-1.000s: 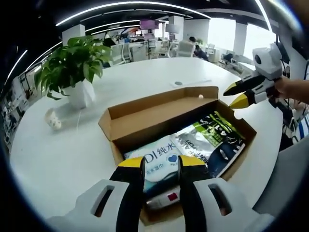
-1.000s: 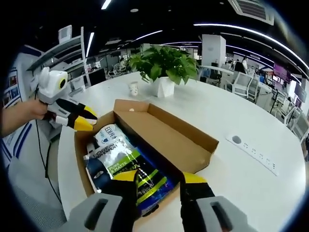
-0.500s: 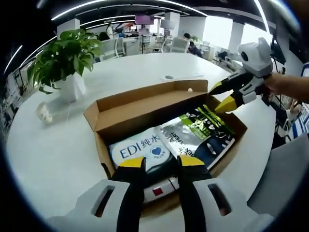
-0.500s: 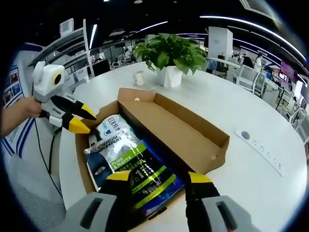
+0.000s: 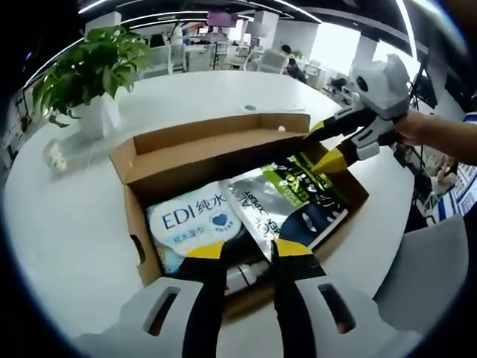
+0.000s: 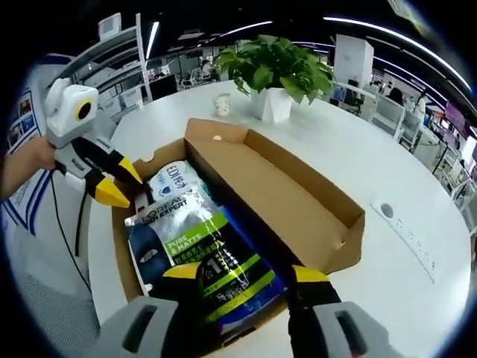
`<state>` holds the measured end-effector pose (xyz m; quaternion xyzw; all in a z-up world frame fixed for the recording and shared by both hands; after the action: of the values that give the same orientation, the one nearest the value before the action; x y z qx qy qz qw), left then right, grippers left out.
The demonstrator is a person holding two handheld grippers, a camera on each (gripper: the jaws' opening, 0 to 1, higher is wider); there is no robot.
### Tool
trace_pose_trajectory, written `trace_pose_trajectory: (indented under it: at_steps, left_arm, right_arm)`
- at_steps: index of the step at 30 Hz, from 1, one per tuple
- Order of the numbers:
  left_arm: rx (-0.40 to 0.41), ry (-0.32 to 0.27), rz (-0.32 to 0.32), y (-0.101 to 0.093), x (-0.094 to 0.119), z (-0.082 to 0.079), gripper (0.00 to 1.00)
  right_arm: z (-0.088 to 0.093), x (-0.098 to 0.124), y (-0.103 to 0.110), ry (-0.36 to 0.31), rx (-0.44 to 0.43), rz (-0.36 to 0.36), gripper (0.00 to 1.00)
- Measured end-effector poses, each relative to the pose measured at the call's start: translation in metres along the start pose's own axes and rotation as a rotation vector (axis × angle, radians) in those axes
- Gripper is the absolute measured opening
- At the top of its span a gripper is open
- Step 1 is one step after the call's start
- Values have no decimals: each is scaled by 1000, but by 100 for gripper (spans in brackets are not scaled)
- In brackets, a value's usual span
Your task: Operate the shoe box by opening the lid, removing the specified soft item, and placing it in the target area until the item is outside and the box remains undamaged.
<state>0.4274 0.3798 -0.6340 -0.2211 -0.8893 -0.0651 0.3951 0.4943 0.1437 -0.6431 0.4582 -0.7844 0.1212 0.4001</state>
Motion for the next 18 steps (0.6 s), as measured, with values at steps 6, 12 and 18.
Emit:
trace_pose_trajectory:
  at_steps: [6,12,18]
  left_arm:
    - [26,33,19,-5,-2,1,23]
    - [49,88,46,-7,-5,4,24]
    - [50,150,66,-13,-12,8,24]
  right_arm:
    - [-4,-6,-2,66,50,-6,42]
    - [-7,-10,-4,103,52,-38,42]
    - [-8,-18,-1,158,65,-65,43]
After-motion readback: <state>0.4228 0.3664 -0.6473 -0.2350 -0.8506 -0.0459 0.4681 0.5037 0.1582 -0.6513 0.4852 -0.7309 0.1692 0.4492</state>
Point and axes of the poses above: the point that each gripper's makers call its tool centre point, and the gripper's own axes: x roughly backward along the fingers, y roughly to its left, z roughly out of its underside, the point moved 9 cm from there along x, roughly backward along the fingers, and after that the axes turned 10 degrees about -z, right-handed, at the moved point
